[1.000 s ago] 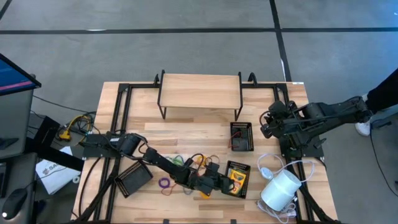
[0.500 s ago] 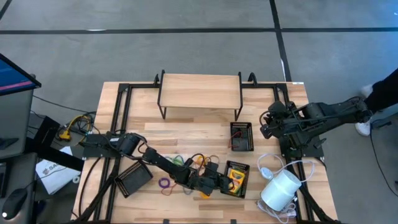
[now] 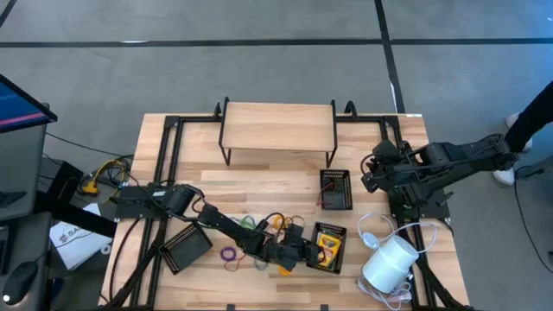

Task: Pick & Place Office Desk Supplies
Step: Put the crayon box into the bottom right black bin

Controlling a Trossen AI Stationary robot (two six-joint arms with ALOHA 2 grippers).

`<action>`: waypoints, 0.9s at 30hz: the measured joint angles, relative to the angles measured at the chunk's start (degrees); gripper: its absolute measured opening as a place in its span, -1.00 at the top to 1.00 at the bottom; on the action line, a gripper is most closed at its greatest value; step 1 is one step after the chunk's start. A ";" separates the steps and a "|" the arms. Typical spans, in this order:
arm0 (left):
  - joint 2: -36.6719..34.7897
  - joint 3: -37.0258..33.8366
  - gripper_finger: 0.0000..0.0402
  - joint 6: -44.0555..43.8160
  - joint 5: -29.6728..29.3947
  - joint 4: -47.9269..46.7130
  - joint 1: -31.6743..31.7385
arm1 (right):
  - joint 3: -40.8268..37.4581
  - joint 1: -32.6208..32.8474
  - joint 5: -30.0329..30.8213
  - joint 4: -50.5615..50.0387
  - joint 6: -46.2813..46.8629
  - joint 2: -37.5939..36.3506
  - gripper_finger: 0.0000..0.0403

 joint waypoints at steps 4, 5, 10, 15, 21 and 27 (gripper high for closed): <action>0.02 -0.02 0.85 0.43 -0.15 -0.01 0.00 | 0.00 0.00 0.00 0.00 0.00 0.00 0.58; 0.02 -0.02 0.85 0.76 -0.19 -0.01 0.00 | 0.00 0.00 0.02 0.00 0.00 0.00 0.58; 0.04 -0.04 0.85 1.05 -0.24 -0.03 0.00 | 0.00 0.00 0.02 0.02 0.02 0.00 0.58; 0.09 -0.04 0.85 1.07 -0.44 -0.03 0.00 | 0.00 0.00 0.02 0.02 0.04 0.00 0.58; 0.11 -0.07 0.85 1.07 -0.50 -0.05 0.00 | 0.00 0.00 0.02 0.03 0.04 0.00 0.58; 0.13 -0.09 0.84 1.07 -0.50 -0.06 0.00 | 0.00 0.00 0.02 0.03 0.04 0.00 0.58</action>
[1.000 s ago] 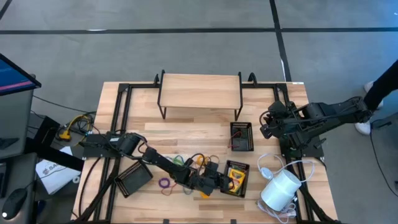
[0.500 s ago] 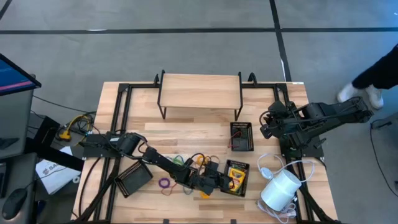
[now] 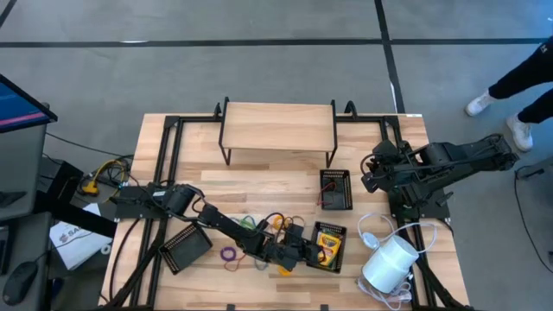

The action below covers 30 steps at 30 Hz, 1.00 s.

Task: Pick & Place Office Desk Supplies
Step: Put the crayon box into the bottom right black bin

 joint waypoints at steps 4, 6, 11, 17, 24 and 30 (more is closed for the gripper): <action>0.00 0.00 0.82 0.00 -0.02 -0.01 0.00 | 0.00 0.00 0.00 0.00 0.00 0.00 0.58; 0.00 0.00 0.78 0.02 -0.02 -0.05 0.00 | 0.00 0.00 0.00 0.00 0.00 0.00 0.58; 0.11 -0.07 0.67 0.11 -0.44 -0.38 0.08 | 0.00 0.00 0.00 0.00 0.11 0.00 0.58; 0.15 -0.09 0.56 1.26 -0.15 -0.38 0.39 | 0.00 0.00 -0.15 0.01 0.11 0.00 0.58; 0.15 -0.09 0.49 1.48 -0.13 -0.35 0.39 | 0.00 0.00 -1.36 0.33 0.11 0.00 0.58; 0.21 -0.12 0.48 4.36 -0.11 0.94 0.39 | 0.00 0.00 -1.36 1.25 0.07 0.00 0.58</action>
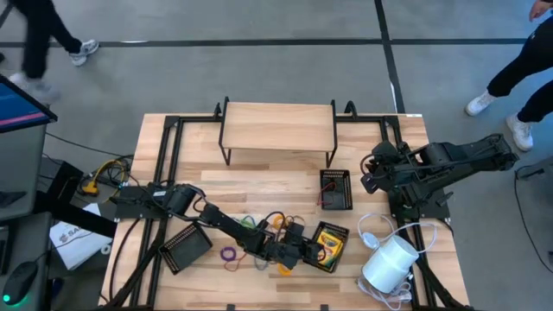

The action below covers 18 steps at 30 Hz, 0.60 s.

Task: Pick & Place Office Desk Supplies
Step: Put the crayon box into the bottom right black bin

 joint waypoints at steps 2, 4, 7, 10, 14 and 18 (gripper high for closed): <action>0.05 -0.03 0.48 1.49 0.16 1.10 0.00 | 0.00 0.00 0.00 0.11 -0.07 0.00 0.58; 0.05 -0.03 0.48 1.74 0.15 1.31 0.00 | 0.00 0.00 0.00 0.11 -0.10 0.00 0.58; 0.05 -0.03 0.48 1.75 0.15 1.45 0.00 | 0.00 0.00 0.00 0.08 -0.11 0.00 0.58; 0.05 -0.03 0.48 1.76 0.13 1.66 0.00 | 0.00 0.00 0.00 0.08 -0.09 0.00 0.58; 0.05 -0.03 0.48 1.78 0.13 3.43 0.00 | 0.00 0.00 0.00 0.06 -0.09 0.00 0.58; 0.05 -0.01 0.48 4.38 0.13 4.42 0.00 | 0.00 0.00 0.00 0.06 -0.09 0.00 0.58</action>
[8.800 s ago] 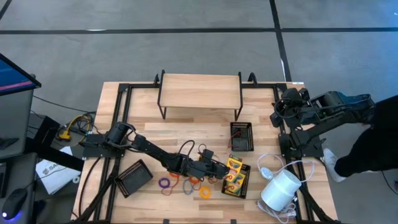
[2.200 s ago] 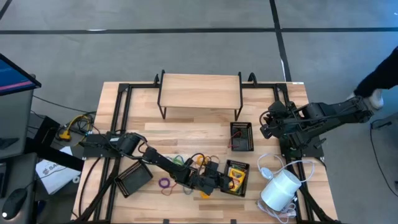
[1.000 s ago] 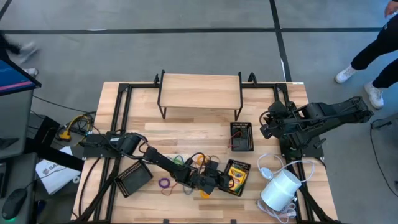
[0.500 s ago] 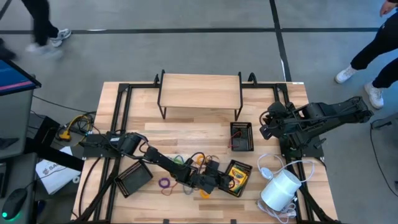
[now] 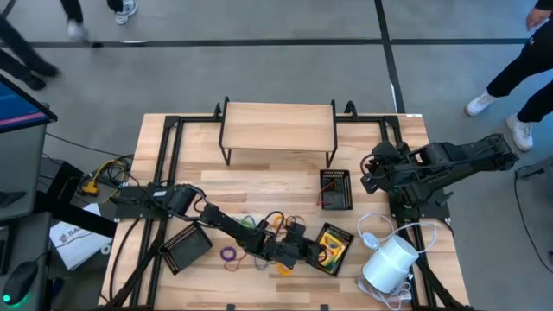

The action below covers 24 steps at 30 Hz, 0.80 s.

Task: Pick & Place Office Desk Supplies
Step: Put the crayon box into the bottom right black bin

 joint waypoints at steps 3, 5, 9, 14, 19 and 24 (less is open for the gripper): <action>-0.02 0.02 0.48 0.33 -0.03 0.25 0.00 | 0.00 -0.02 0.00 0.00 0.00 0.00 0.58; -0.02 0.04 0.48 0.35 0.09 0.24 0.01 | 0.00 0.00 0.00 0.00 0.02 0.00 0.58; -0.07 0.09 0.48 2.03 2.02 0.30 0.46 | 0.00 0.00 0.00 0.00 0.02 0.00 0.58; -0.17 0.09 0.48 2.28 6.30 0.36 1.21 | 0.00 0.00 0.00 0.00 0.03 0.00 0.58; -0.17 0.09 0.48 5.67 8.81 1.14 1.50 | 0.00 0.00 0.00 0.24 0.13 0.00 0.58; -0.18 0.09 0.48 8.29 11.04 1.58 1.82 | 0.00 0.00 0.00 0.39 0.13 0.00 0.58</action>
